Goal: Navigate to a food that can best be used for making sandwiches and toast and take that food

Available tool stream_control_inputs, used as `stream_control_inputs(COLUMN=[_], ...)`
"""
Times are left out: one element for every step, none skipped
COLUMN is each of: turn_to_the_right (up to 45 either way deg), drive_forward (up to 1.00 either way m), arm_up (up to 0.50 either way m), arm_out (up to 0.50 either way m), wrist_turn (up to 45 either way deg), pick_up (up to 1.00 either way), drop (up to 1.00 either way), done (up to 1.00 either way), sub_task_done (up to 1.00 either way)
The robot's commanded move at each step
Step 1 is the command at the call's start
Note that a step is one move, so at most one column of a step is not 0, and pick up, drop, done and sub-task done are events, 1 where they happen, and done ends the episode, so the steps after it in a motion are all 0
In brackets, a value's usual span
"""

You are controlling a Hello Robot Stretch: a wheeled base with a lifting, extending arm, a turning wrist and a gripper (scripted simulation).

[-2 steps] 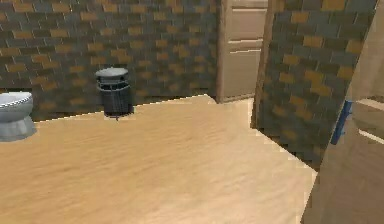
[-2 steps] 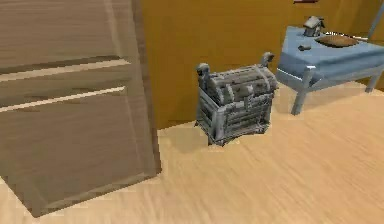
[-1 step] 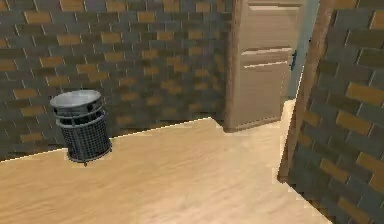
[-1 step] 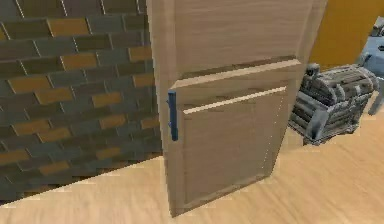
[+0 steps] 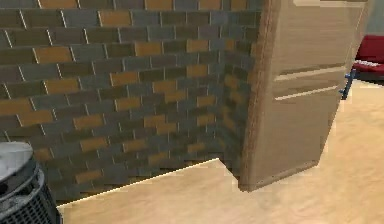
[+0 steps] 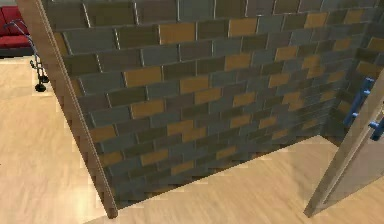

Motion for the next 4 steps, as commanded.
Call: stream_control_inputs(turn_to_the_right=[-6.0,0.0,42.0,0.0], drive_forward=[0.0,0.25,0.0,0.35], arm_up=[0.0,0.0,0.0,0.0], arm_out=[0.0,0.0,0.0,0.0], wrist_turn=[0.0,0.0,0.0,0.0], pick_up=[0.0,0.0,0.0,0.0], drop=[0.0,0.0,0.0,0.0], done=[0.0,0.0,0.0,0.0], sub_task_done=[0.0,0.0,0.0,0.0])
